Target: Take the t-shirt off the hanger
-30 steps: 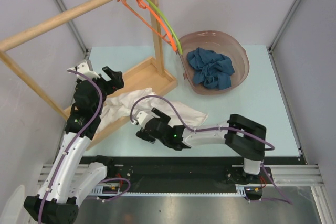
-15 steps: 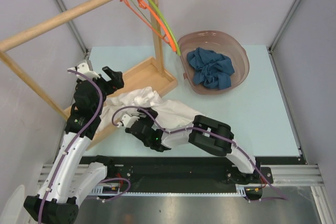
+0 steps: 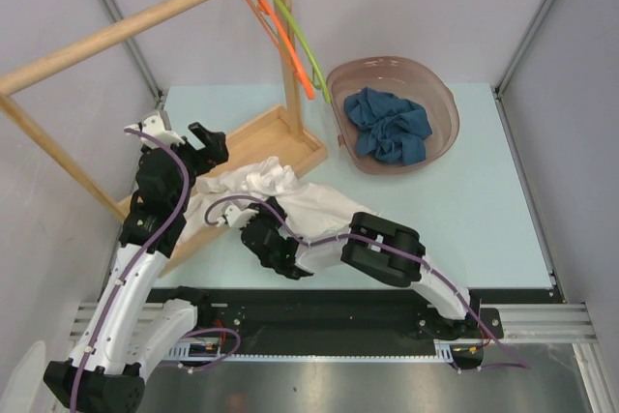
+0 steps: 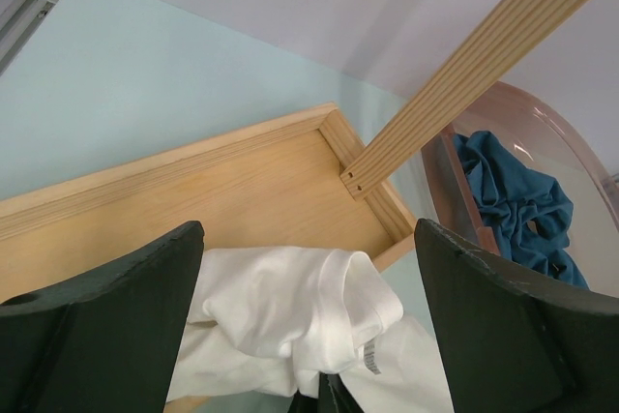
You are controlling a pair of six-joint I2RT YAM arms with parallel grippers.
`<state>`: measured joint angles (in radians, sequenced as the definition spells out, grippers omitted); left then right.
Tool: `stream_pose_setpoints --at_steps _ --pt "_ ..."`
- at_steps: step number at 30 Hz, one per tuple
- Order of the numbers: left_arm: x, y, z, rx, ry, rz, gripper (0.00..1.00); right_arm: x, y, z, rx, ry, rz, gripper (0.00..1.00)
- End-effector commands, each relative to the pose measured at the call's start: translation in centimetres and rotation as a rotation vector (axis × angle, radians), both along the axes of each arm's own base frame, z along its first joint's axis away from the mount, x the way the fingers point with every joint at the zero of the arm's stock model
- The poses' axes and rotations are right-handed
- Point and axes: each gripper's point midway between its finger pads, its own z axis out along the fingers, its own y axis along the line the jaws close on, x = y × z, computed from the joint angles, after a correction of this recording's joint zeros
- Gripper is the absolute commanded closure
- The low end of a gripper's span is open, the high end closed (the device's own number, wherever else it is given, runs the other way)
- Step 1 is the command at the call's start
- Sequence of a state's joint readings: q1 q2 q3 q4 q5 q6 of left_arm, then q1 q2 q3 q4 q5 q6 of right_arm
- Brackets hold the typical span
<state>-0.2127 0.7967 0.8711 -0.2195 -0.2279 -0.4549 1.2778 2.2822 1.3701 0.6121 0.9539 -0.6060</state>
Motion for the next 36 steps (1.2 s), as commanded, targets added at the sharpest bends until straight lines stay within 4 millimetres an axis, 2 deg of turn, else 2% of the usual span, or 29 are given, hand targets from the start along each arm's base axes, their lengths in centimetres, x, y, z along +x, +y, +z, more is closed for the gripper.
stream_pose_setpoints --at_steps 1,8,10,11,13,14,16,17,21,22,23,24,25,26,28,30,34,36 --pt "0.1 0.0 0.7 -0.015 -0.031 -0.005 0.05 1.2 -1.2 5.3 0.178 -0.097 -0.094 0.83" --pt "0.2 -0.2 0.5 -0.017 -0.027 -0.011 0.06 0.7 -4.4 11.4 0.343 -0.201 -0.188 1.00" --pt "0.2 -0.2 0.5 -0.019 -0.024 -0.012 0.05 0.4 -5.5 12.5 0.396 -0.207 -0.213 1.00" --pt "0.2 -0.2 0.5 -0.020 -0.026 -0.012 0.06 0.3 -6.1 14.1 0.448 -0.213 -0.222 1.00" --pt "0.2 -0.2 0.5 -0.019 -0.027 -0.014 0.06 0.0 -7.2 14.9 0.508 -0.203 -0.240 1.00" --pt "0.2 -0.2 0.5 -0.018 -0.026 -0.014 0.05 -0.3 -8.1 16.8 0.573 -0.206 -0.255 1.00" --pt "0.2 -0.3 0.5 -0.020 -0.026 -0.015 0.05 -0.7 -9.3 17.9 0.639 -0.198 -0.269 1.00" --pt "0.2 -0.3 0.5 -0.019 -0.026 -0.015 0.06 -1.2 -10.4 19.1 0.716 -0.184 -0.268 1.00" --pt "0.2 -0.3 0.6 -0.021 -0.029 -0.020 0.06 -2.2 -12.4 21.5 0.921 -0.080 -0.227 1.00" --pt "0.2 -0.3 0.5 -0.023 -0.027 -0.019 0.05 -2.2 -12.5 21.7 0.964 -0.030 -0.205 1.00" --pt "0.2 -0.4 0.5 -0.025 -0.029 -0.022 0.06 -2.6 -11.2 19.7 1.024 0.131 -0.146 1.00" --pt "0.2 -0.4 0.6 -0.025 -0.029 -0.024 0.06 -2.6 -12.2 21.1 1.108 0.194 -0.116 1.00" --pt "0.2 -0.4 0.6 -0.024 -0.030 -0.024 0.05 -1.4 -13.3 20.6 1.151 0.247 -0.123 1.00" --pt "0.2 -0.4 0.5 -0.024 -0.029 -0.026 0.06 -2.1 -12.4 20.3 1.185 0.368 -0.034 1.00" --pt "0.2 -0.5 0.6 -0.026 -0.030 -0.027 0.05 -2.5 -14.0 20.3 1.290 0.443 -0.004 1.00" --pt "0.2 -0.6 0.6 -0.028 -0.030 -0.030 0.05 -3.8 -13.9 20.3 1.348 0.551 0.075 1.00" --pt "0.2 -0.7 0.6 -0.031 -0.030 -0.035 0.05 -6.1 -17.4 21.3 1.482 0.625 0.161 1.00" --pt "0.1 -0.7 0.6 -0.032 -0.031 -0.040 0.05 -6.6 -18.8 21.6 1.525 0.662 0.186 1.00"
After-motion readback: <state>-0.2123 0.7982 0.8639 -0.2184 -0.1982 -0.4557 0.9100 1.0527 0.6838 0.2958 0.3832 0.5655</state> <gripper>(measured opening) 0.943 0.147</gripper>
